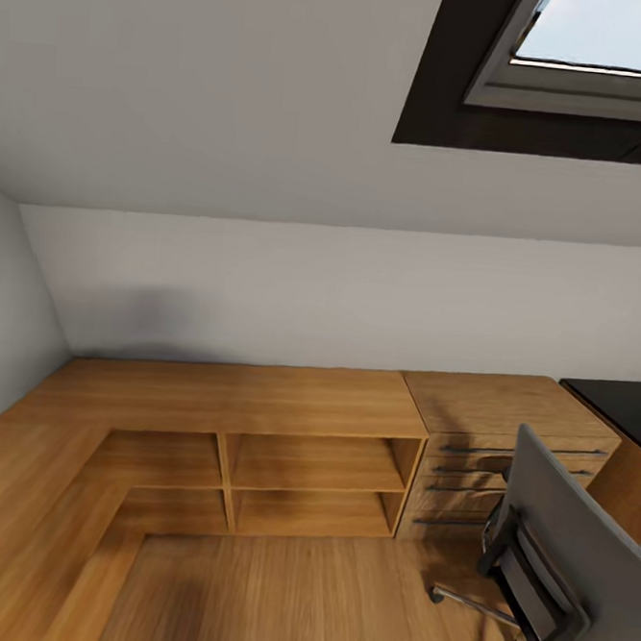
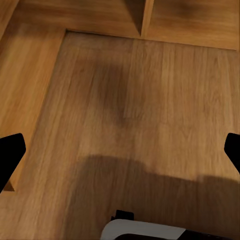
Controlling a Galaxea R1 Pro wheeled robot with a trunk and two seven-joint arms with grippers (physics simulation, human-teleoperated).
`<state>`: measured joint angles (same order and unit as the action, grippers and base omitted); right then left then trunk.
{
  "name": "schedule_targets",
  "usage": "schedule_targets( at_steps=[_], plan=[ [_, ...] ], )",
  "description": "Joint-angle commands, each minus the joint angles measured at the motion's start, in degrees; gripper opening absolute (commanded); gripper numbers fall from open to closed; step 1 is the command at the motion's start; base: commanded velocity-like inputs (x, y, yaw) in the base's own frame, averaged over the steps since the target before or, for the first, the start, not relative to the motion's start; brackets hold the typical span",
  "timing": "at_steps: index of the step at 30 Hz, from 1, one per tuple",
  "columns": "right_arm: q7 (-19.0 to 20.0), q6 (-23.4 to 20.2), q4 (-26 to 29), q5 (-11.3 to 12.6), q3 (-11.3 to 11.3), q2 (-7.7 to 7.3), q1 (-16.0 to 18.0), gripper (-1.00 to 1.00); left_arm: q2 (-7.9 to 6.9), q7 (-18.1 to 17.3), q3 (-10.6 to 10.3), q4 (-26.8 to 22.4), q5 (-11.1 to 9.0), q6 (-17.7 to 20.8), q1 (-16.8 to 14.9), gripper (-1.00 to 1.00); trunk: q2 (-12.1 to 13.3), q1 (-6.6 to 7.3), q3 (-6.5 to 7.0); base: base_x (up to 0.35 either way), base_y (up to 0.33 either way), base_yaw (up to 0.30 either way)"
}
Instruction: In the bedroom, organize the workspace by keeping the computer under the desk, ensuring the monitor is on the desk, placing the keyboard on the desk next to the monitor, placing the mouse on the desk next to the keyboard, moving the folder from the swivel chair onto the desk next to the mouse, stacking the notebook on top of the folder with the pen on top of the notebook, and positioning the swivel chair next to the desk.
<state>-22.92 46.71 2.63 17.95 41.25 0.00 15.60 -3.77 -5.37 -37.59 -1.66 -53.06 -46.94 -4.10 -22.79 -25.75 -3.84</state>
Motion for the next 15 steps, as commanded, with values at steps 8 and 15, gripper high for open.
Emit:
schedule_targets(
  at_steps=[8,15],
  plan=[
    [-0.29,0.05,0.01,0.25,0.50,0.00,0.04,1.00,-0.01,-0.89,-0.16,-0.01,-0.49,-0.31,-0.03,1.00,-0.13,-0.03,-0.80,0.000,0.000,-0.116],
    [-0.28,0.05,0.01,0.25,0.50,0.00,0.04,1.00,-0.01,-0.85,-0.12,-0.01,-0.47,-0.32,-0.03,1.00,-0.13,-0.03,-1.39,0.055,0.054,-0.116]
  ],
)
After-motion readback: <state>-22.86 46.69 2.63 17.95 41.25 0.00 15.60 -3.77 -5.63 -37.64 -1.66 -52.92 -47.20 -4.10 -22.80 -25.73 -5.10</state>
